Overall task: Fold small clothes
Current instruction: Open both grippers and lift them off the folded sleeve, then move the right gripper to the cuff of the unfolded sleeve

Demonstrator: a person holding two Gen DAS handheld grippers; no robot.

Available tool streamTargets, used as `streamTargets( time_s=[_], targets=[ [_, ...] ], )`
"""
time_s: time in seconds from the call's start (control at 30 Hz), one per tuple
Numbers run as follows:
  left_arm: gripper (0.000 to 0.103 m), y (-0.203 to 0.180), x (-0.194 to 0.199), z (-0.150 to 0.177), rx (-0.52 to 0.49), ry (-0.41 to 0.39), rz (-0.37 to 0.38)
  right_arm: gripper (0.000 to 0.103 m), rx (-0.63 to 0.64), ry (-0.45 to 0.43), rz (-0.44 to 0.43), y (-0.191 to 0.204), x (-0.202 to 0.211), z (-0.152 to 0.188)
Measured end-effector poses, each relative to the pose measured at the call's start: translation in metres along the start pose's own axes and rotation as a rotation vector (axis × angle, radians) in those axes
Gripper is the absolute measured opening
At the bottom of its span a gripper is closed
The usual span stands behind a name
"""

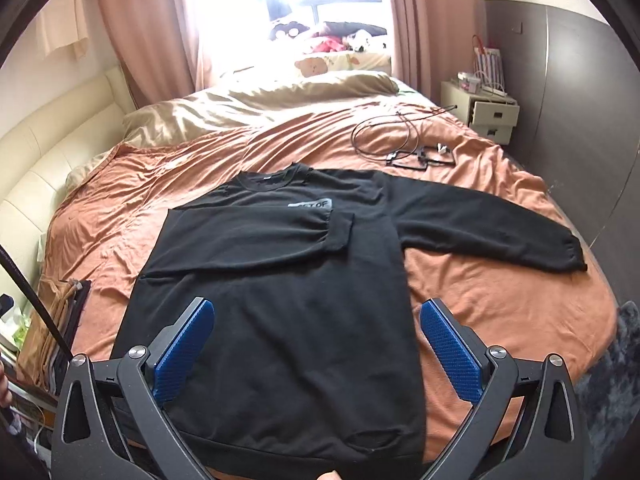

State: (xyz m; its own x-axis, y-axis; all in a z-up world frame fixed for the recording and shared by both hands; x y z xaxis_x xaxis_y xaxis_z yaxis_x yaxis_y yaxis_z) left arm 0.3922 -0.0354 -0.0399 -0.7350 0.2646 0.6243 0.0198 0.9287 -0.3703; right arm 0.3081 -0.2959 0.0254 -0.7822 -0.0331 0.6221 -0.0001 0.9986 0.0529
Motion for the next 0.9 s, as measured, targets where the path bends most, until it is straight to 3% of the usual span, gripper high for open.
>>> streamTargets(
  time_s=[0.43, 0.9],
  targets=[
    [0.103, -0.064, -0.005, 0.007, -0.067, 0.005, 0.063, 0.103, -0.065, -0.029, 0.055, -0.044, -0.01, 0.016],
    [0.102, -0.142, -0.085, 0.025, -0.123, 0.085, 0.098, 0.103, -0.269, -0.027, 0.067, -0.117, -0.058, 0.045]
  ],
)
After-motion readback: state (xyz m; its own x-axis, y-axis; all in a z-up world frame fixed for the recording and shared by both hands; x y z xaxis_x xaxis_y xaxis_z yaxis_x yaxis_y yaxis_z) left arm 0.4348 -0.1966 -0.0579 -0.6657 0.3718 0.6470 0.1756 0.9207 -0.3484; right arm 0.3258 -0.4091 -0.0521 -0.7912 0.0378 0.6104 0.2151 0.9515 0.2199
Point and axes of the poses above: each gripper's, at about its wrist camera, not at the fingertips, and x roughly against the way its jaws point, y to its left, z to its underside, the point moved 10 cm from there along -x, roughly the way its jaws point, and after that the axes turned 10 degrees about x, right-handed, at the moved point
